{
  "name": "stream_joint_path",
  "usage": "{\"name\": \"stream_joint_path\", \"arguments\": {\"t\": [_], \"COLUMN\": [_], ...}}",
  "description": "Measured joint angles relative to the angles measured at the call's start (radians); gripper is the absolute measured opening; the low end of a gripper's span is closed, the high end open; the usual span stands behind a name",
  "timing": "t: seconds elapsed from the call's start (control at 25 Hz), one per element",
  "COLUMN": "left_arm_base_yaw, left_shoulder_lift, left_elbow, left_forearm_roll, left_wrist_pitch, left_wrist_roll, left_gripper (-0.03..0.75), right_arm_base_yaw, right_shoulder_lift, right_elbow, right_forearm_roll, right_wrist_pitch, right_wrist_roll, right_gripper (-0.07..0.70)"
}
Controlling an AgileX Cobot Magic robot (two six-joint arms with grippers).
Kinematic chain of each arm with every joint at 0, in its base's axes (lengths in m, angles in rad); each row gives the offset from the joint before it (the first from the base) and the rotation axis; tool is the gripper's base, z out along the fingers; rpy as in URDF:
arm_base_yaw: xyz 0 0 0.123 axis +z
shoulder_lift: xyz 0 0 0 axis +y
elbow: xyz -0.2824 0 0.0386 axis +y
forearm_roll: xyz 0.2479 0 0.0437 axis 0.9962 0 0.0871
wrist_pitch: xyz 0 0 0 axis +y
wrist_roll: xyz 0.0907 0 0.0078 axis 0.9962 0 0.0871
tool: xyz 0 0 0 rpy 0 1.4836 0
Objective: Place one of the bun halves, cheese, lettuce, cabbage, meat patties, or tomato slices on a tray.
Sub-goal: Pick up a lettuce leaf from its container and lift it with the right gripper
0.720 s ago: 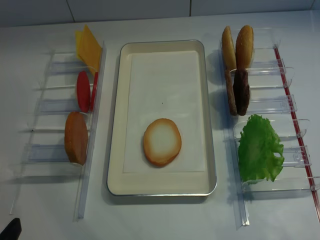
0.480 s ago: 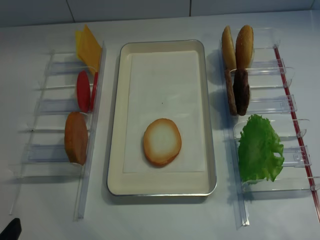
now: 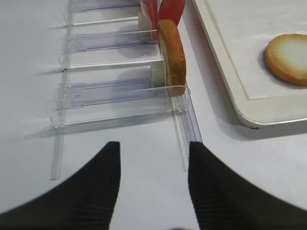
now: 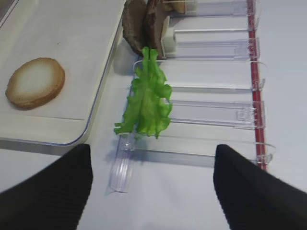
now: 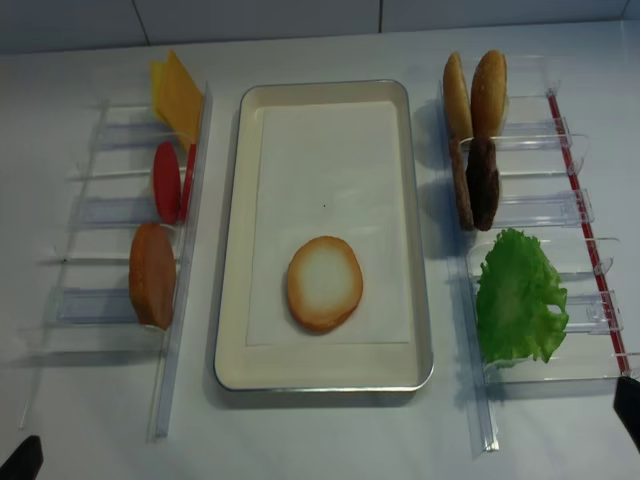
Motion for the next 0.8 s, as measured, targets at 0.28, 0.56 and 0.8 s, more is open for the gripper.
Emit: {"name": "stream_joint_path", "arguments": {"t": [0.28,0.56,0.8], "left_arm_base_yaw": [0.000,0.000,0.000], "left_shoulder_lift": [0.000,0.000,0.000], "left_elbow": [0.000,0.000,0.000], "left_forearm_roll": [0.000,0.000,0.000], "left_wrist_pitch": [0.000,0.000,0.000], "left_wrist_roll": [0.000,0.000,0.000], "left_gripper": [0.305,0.305,0.305], "right_arm_base_yaw": [0.000,0.000,0.000], "right_shoulder_lift": [0.234,0.447,0.573], "right_elbow": [-0.049,-0.064,-0.064], "right_forearm_roll": [0.105,0.133,0.231], "right_wrist_pitch": [0.002,-0.001,-0.080], "right_wrist_roll": [0.005,0.010,-0.042], "right_gripper": [0.545,0.545,0.545]}}
